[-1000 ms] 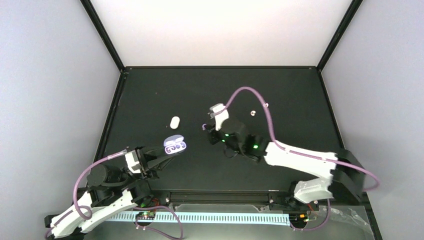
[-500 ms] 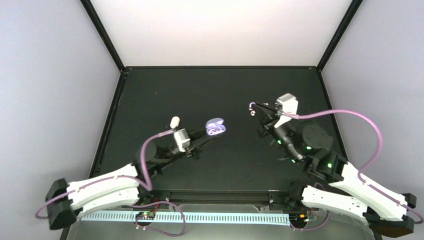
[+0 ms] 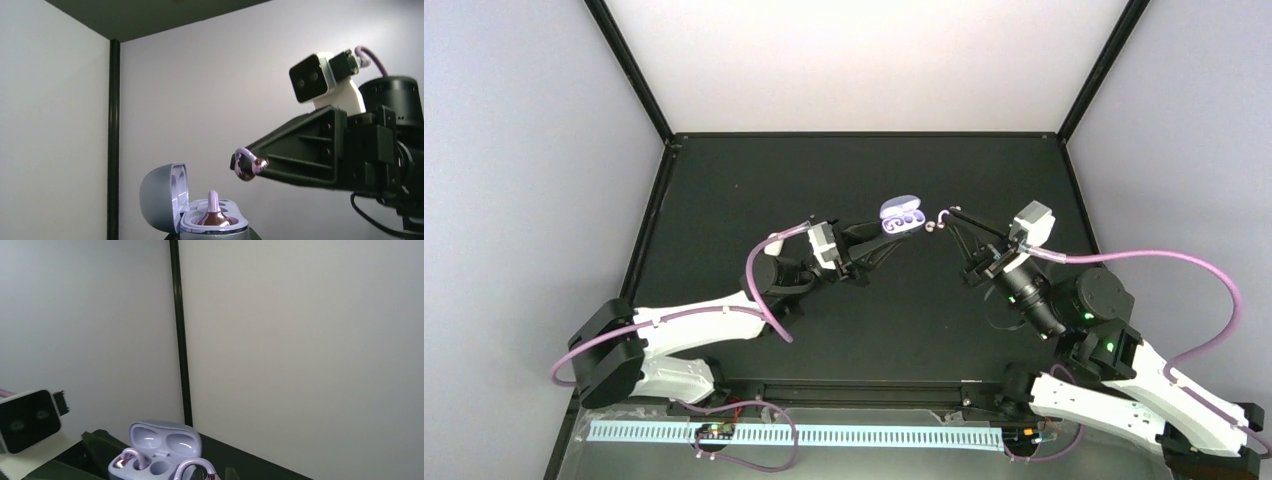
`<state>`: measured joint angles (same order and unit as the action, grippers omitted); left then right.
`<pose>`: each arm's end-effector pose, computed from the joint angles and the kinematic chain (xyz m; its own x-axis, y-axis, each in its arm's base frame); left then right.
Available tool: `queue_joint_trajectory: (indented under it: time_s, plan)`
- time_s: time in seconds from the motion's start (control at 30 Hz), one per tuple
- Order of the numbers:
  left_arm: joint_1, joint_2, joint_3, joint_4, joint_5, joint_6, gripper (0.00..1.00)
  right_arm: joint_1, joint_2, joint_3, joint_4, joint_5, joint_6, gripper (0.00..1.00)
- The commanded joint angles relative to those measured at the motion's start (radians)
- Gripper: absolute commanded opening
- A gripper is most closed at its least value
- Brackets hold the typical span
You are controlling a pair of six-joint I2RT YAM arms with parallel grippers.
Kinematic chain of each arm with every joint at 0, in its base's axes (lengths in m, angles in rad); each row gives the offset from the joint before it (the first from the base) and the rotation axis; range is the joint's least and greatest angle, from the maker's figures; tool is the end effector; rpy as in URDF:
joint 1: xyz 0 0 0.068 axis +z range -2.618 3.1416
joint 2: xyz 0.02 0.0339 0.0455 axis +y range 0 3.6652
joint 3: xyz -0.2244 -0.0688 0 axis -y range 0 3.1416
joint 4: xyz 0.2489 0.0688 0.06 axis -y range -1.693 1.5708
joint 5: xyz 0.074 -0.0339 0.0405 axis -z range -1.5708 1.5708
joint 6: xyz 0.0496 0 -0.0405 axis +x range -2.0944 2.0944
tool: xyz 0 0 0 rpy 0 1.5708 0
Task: Insert the wireless bluetooth earbuds into the charging case
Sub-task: Place the earbud in the charging case.
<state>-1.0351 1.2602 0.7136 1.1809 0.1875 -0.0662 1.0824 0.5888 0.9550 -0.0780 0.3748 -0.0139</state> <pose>0.1422 -0.2576 0.3218 0.2409 -0.5331 -0.8110 0.9395 0.3379 0.0569 0.0909 0.1323 0.4174 0.1425 0.2406 -0.9601 -0.6552 0.7500 0.0907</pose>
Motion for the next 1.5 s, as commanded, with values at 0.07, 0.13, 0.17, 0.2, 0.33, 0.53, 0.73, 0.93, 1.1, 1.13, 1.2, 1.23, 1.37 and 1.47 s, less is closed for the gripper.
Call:
queue_joint_trajectory:
  time_s: [0.07, 0.13, 0.17, 0.2, 0.33, 0.53, 0.73, 0.93, 1.1, 1.13, 1.2, 1.23, 1.37, 1.47]
  plan:
    - [0.003, 0.085, 0.044, 0.231, 0.068, -0.072, 0.01, 0.002, -0.022, -0.065, 0.157, -0.083, -0.010, 0.01]
    - [0.003, 0.088, 0.049, 0.221, 0.076, -0.075, 0.02, 0.002, -0.016, -0.072, 0.183, -0.091, -0.006, 0.01]
    - [0.003, 0.088, 0.051, 0.213, 0.080, -0.072, 0.02, 0.002, -0.012, -0.074, 0.196, -0.098, -0.003, 0.01]
    - [0.003, 0.087, 0.051, 0.212, 0.082, -0.070, 0.01, 0.002, -0.008, -0.077, 0.213, -0.109, -0.002, 0.01]
    - [0.001, 0.085, 0.045, 0.213, 0.080, -0.063, 0.02, 0.002, 0.017, -0.071, 0.236, -0.117, 0.013, 0.01]
    - [0.000, 0.084, 0.047, 0.202, 0.081, -0.048, 0.02, 0.002, 0.033, -0.071, 0.247, -0.116, 0.033, 0.01]
    - [-0.003, 0.085, 0.053, 0.211, 0.075, -0.043, 0.02, 0.002, 0.043, -0.064, 0.234, -0.096, 0.046, 0.01]
    - [-0.005, 0.081, 0.052, 0.212, 0.062, -0.038, 0.01, 0.001, 0.048, -0.067, 0.226, -0.079, 0.067, 0.01]
    - [-0.006, 0.080, 0.046, 0.217, 0.054, -0.038, 0.02, 0.001, 0.052, -0.066, 0.220, -0.073, 0.076, 0.01]
    - [-0.006, 0.079, 0.046, 0.218, 0.049, -0.038, 0.02, 0.002, 0.055, -0.066, 0.219, -0.073, 0.081, 0.01]
    - [-0.006, 0.079, 0.047, 0.216, 0.041, -0.034, 0.02, 0.002, 0.059, -0.066, 0.218, -0.070, 0.093, 0.01]
    - [-0.006, 0.078, 0.047, 0.214, 0.038, -0.034, 0.01, 0.002, 0.060, -0.068, 0.219, -0.070, 0.098, 0.01]
    - [-0.008, 0.078, 0.048, 0.211, 0.035, -0.032, 0.02, 0.002, 0.064, -0.069, 0.217, -0.067, 0.111, 0.01]
    - [-0.008, 0.075, 0.047, 0.209, 0.031, -0.030, 0.02, 0.001, 0.063, -0.070, 0.212, -0.066, 0.117, 0.01]
